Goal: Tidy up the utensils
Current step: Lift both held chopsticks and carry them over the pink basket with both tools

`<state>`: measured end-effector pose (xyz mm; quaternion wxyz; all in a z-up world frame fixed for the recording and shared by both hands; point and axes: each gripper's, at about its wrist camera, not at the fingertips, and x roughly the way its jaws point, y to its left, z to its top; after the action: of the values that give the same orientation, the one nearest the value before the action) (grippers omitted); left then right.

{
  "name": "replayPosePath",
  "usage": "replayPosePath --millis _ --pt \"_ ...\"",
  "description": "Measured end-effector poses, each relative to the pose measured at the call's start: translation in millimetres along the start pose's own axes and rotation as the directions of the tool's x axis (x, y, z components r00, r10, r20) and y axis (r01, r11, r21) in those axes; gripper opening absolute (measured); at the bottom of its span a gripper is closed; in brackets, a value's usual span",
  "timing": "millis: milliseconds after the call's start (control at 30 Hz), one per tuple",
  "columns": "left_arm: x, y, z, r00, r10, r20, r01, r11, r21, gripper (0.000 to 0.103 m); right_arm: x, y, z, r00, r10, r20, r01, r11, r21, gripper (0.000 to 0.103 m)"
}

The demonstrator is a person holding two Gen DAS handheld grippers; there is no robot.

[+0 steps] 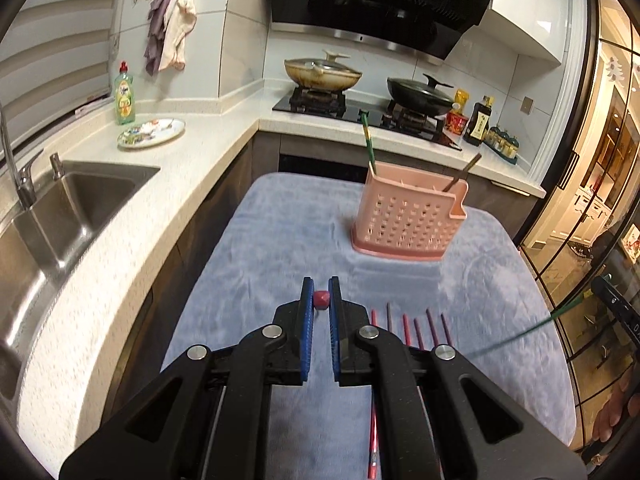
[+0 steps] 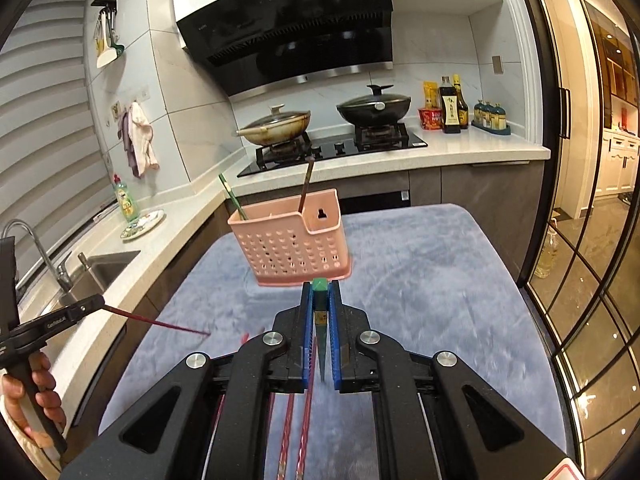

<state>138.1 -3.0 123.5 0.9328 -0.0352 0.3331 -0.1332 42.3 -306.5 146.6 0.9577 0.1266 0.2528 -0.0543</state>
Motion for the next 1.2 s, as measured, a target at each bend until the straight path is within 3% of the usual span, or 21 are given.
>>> replayPosePath --millis 400,633,867,1033,1200 --pt "-1.0 -33.4 93.9 0.990 -0.038 0.138 0.035 0.999 0.028 0.007 23.2 -1.9 75.3 0.992 0.061 0.108 -0.069 0.995 0.071 0.007" --pt "-6.6 -57.1 158.7 0.953 -0.070 0.295 0.067 0.998 0.023 0.007 44.4 10.0 138.2 0.968 0.106 0.226 -0.130 0.987 0.090 0.007" --pt "15.4 -77.2 203.5 0.921 -0.078 0.382 0.076 0.997 0.020 0.007 78.3 19.2 184.6 0.946 0.100 0.307 -0.138 0.985 0.104 0.007" --pt "43.2 -87.8 213.7 0.921 -0.083 0.381 0.078 0.997 0.028 0.007 111.7 19.2 193.9 0.951 0.085 0.297 -0.123 0.986 0.111 0.007" --pt "82.5 -87.8 208.3 0.941 -0.070 0.331 0.067 0.998 0.022 0.007 144.5 14.4 191.4 0.962 0.066 0.263 -0.101 0.988 0.120 0.007"
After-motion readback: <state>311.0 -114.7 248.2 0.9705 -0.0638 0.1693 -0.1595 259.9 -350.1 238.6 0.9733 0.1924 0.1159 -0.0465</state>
